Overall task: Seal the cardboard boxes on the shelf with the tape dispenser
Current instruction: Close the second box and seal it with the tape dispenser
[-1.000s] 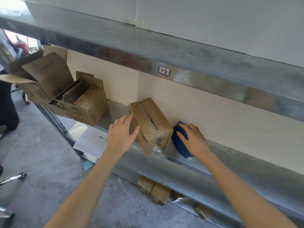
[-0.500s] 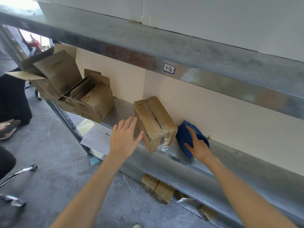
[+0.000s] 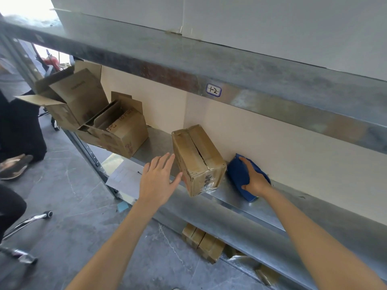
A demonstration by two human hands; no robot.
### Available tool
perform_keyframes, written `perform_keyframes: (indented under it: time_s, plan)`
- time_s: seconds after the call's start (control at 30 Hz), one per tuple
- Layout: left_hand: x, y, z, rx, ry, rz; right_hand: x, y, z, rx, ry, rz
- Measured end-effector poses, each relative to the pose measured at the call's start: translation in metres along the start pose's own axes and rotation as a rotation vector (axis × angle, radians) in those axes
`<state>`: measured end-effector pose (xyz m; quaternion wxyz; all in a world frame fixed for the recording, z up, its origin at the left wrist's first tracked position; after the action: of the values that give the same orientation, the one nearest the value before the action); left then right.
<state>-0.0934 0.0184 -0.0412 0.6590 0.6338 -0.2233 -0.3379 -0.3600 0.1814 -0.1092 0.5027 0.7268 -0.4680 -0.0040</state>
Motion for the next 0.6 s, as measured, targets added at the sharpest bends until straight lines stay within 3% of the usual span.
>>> perform_keyframes:
  time_s: [0.4,0.53,0.6]
  plan:
    - [-0.007,0.011,0.01,-0.059,-0.051,-0.04,0.041,0.044,-0.053,-0.142,0.151,-0.063]
    - [-0.013,0.021,0.017,-0.042,-0.067,-0.053,0.073,0.069,-0.084,-0.323,0.22,-0.281]
    - [-0.019,0.029,0.021,-0.035,-0.086,-0.105,0.089,0.072,-0.091,-0.328,0.27,-0.309]
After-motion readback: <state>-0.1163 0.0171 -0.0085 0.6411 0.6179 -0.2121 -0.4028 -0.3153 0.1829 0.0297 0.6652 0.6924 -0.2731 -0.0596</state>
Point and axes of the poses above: each hand's wrist, its own z-axis towards the middle knuckle, its own y-axis out of the back of the hand, x = y × z, the point moved 8 cm from there along z, towards the middle knuckle, and after that the axes turned 9 degrees about x, right-handed, at the moved point
